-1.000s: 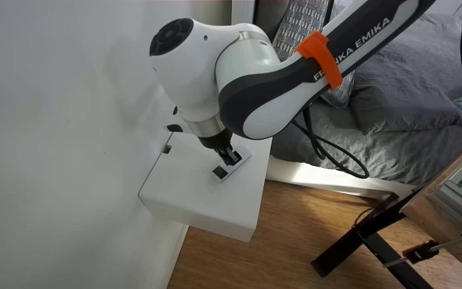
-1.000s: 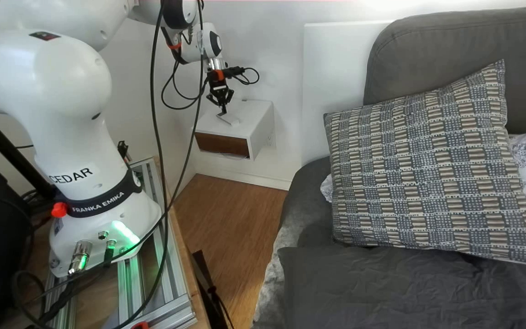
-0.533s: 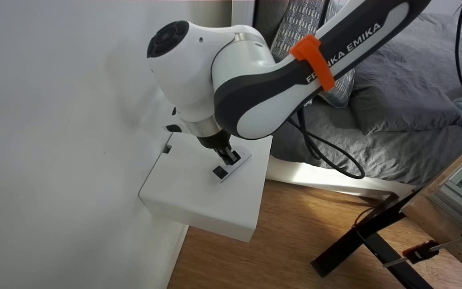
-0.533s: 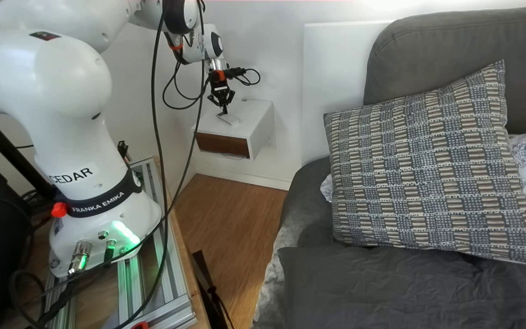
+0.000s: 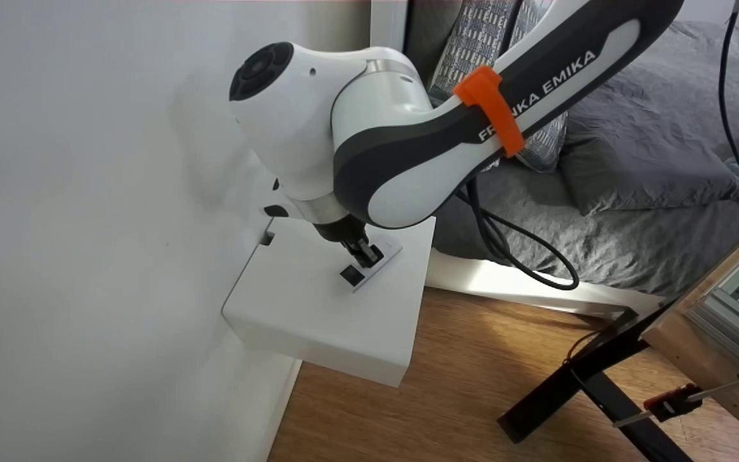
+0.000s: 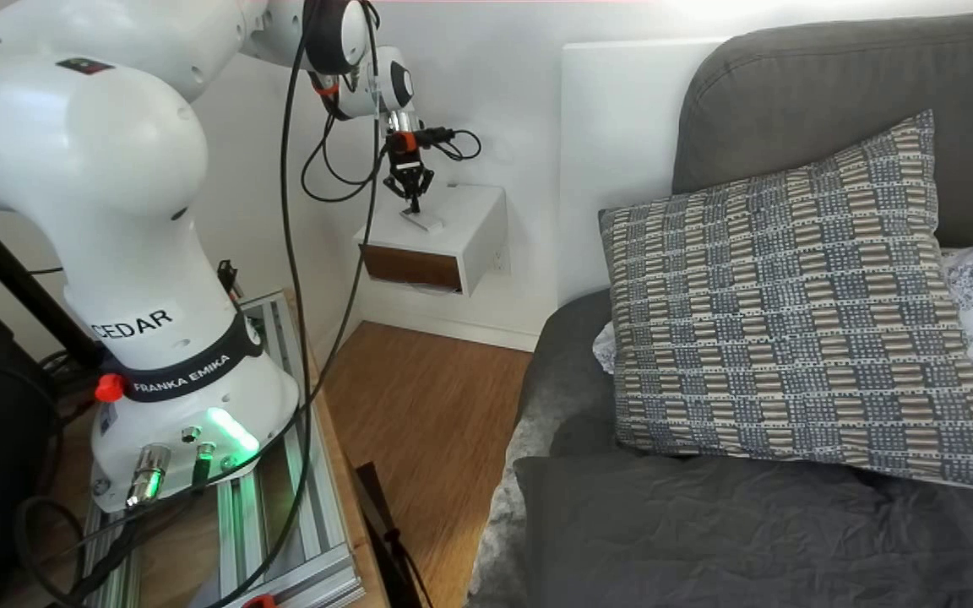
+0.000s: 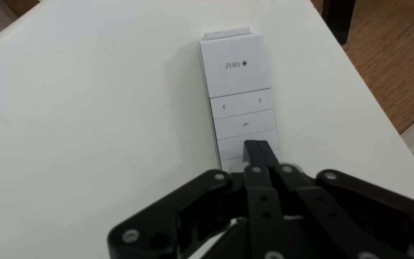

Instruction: Press a button on the remot control

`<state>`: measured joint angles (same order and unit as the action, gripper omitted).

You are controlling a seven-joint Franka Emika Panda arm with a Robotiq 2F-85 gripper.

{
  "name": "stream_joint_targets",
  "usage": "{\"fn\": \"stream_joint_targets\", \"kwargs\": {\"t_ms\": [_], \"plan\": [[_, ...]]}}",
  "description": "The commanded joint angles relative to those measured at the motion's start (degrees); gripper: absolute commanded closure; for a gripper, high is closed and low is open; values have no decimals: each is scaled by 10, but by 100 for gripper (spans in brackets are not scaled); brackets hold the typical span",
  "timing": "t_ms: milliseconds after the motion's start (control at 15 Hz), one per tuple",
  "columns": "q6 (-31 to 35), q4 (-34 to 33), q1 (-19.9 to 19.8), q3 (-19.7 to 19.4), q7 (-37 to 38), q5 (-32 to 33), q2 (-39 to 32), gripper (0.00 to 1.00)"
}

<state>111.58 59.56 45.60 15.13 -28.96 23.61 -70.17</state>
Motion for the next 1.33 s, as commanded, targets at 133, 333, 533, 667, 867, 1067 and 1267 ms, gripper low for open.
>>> {"fn": "stream_joint_targets", "kwargs": {"t_ms": [133,333,533,667,867,1067,1267], "plan": [[-39,-54,16,-10,-18,-19,-27,97],[-48,-68,18,-11,-22,-20,-35,97],[-57,-83,20,-12,-29,-21,-44,97],[-66,-95,21,-12,-34,-23,-52,97],[-85,-126,17,2,-44,-14,-73,97],[-93,-135,27,-14,-53,-31,-74,97],[-100,-146,32,-19,-49,-34,-73,97]]}}
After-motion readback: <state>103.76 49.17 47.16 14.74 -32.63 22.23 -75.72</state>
